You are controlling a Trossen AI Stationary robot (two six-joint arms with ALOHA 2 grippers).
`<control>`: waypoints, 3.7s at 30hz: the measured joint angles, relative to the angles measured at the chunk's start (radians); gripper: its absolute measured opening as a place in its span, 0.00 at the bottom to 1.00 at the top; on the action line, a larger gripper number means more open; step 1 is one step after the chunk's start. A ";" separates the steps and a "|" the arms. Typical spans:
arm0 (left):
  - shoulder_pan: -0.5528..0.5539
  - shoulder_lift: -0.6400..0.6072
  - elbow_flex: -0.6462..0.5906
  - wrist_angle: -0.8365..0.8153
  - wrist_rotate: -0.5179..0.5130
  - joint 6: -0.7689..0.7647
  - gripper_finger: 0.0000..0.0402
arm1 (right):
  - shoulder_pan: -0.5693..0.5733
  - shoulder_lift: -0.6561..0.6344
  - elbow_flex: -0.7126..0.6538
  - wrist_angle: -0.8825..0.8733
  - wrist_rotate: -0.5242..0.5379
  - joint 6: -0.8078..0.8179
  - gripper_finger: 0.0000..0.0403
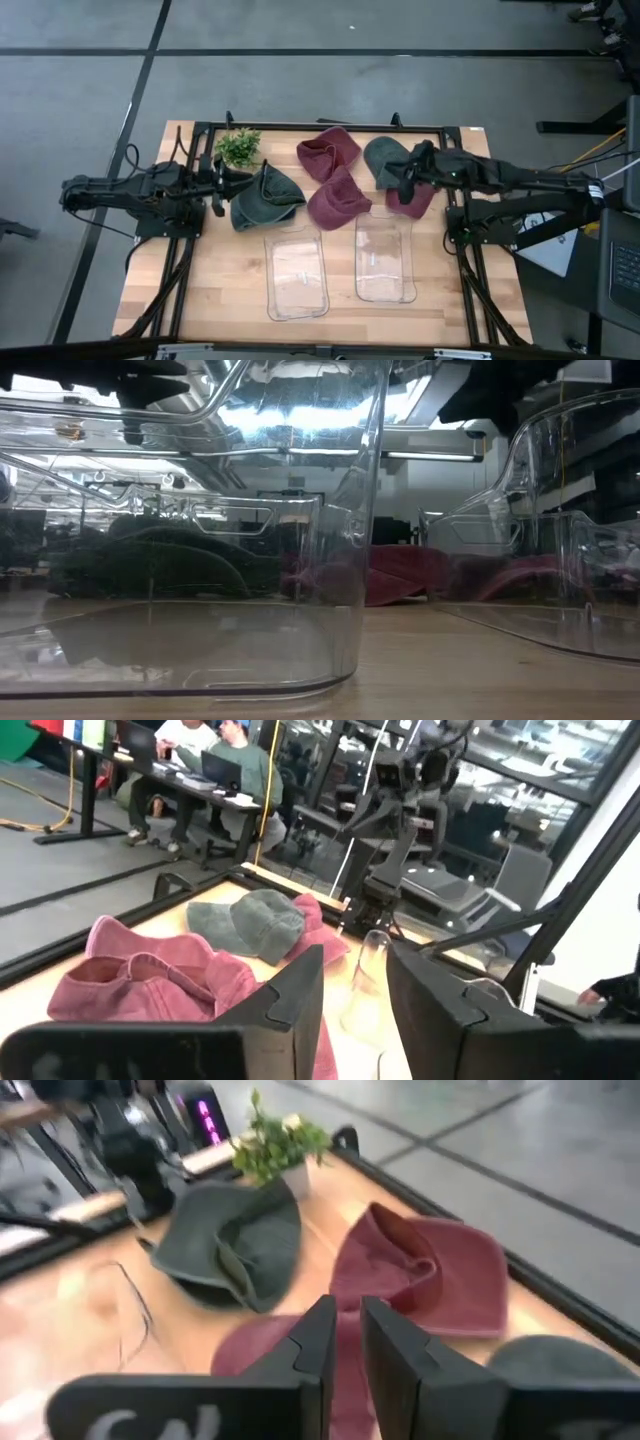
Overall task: Pick & Place hat
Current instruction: Put the top left black cap into the right transparent bin
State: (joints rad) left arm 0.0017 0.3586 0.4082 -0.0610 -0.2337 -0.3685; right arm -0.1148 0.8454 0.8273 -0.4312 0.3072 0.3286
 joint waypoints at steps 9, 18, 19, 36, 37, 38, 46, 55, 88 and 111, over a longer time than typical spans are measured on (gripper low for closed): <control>0.000 0.036 0.014 -0.003 0.017 -0.010 0.27 | -0.073 0.177 0.234 -0.376 -0.073 -0.087 0.38; 0.000 0.103 0.018 -0.056 0.016 0.012 0.27 | -0.148 0.276 0.316 -0.476 -0.046 -0.207 0.53; 0.000 0.116 0.028 -0.086 0.010 0.012 0.27 | -0.162 0.283 0.320 -0.488 -0.046 -0.208 0.53; 0.000 0.425 0.372 -0.784 -0.275 -0.268 0.28 | -0.244 0.325 0.323 -0.477 -0.046 -0.158 0.52; 0.002 0.444 0.372 -0.784 -0.288 -0.326 0.28 | -0.244 0.325 0.323 -0.471 -0.046 -0.153 0.52; 0.005 0.465 0.371 -0.784 -0.292 -0.389 0.28 | -0.244 0.325 0.323 -0.465 -0.046 -0.152 0.52; 0.064 0.634 0.370 -0.842 -0.142 -0.521 0.28 | -0.244 0.325 0.323 -0.389 -0.046 -0.179 0.52; 0.123 0.670 0.410 -1.023 -0.043 -0.556 0.28 | -0.241 0.325 0.323 -0.390 -0.048 -0.179 0.52; 0.257 0.731 0.425 -0.960 0.048 -0.473 0.28 | -0.226 0.324 0.323 -0.390 -0.099 -0.180 0.52; 0.257 0.853 0.425 -0.958 0.054 -0.456 0.18 | -0.226 0.324 0.323 -0.392 -0.127 -0.180 0.52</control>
State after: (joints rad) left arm 0.2584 1.2120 0.8330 -1.0195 -0.1798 -0.8242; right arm -0.3412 1.1694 1.1500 -0.8230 0.1802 0.1486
